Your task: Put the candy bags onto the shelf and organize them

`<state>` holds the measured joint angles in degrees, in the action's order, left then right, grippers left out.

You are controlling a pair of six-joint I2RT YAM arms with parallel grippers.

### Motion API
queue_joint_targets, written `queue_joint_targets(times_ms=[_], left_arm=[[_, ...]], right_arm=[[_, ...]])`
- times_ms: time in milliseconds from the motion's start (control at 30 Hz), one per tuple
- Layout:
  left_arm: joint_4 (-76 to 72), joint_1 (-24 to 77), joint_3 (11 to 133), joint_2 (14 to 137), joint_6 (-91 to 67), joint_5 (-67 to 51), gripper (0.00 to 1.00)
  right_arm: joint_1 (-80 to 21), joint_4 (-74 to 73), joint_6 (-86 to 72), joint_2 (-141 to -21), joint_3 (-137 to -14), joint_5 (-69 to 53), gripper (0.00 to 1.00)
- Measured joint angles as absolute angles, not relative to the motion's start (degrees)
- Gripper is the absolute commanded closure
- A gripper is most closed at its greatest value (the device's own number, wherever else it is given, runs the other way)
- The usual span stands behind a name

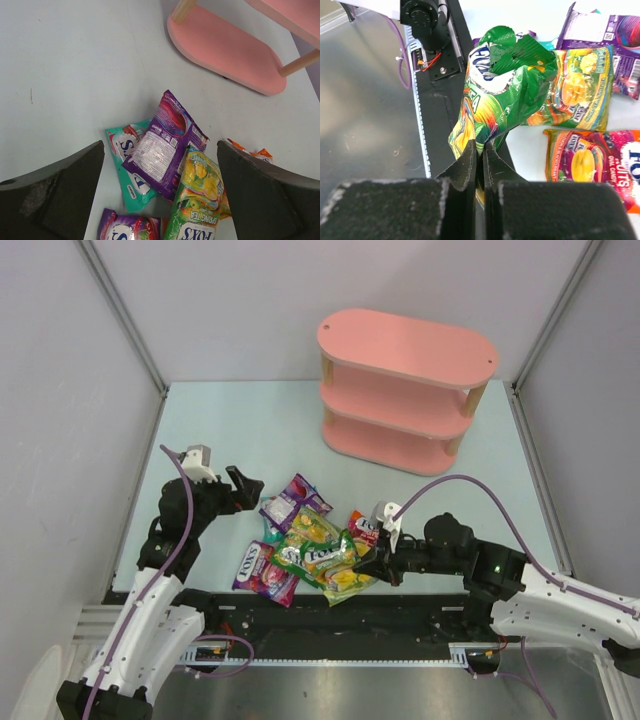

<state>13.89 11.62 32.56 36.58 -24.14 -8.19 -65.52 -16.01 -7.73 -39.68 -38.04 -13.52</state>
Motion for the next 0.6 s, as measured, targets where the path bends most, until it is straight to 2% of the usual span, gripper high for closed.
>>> queue_joint_targets(times_ms=[600], left_arm=[[14.2, 11.6, 32.6, 36.6, -24.1, -8.2, 0.00]], right_arm=[[-63.1, -16.2, -5.9, -38.4, -38.1, -12.2, 1.00]])
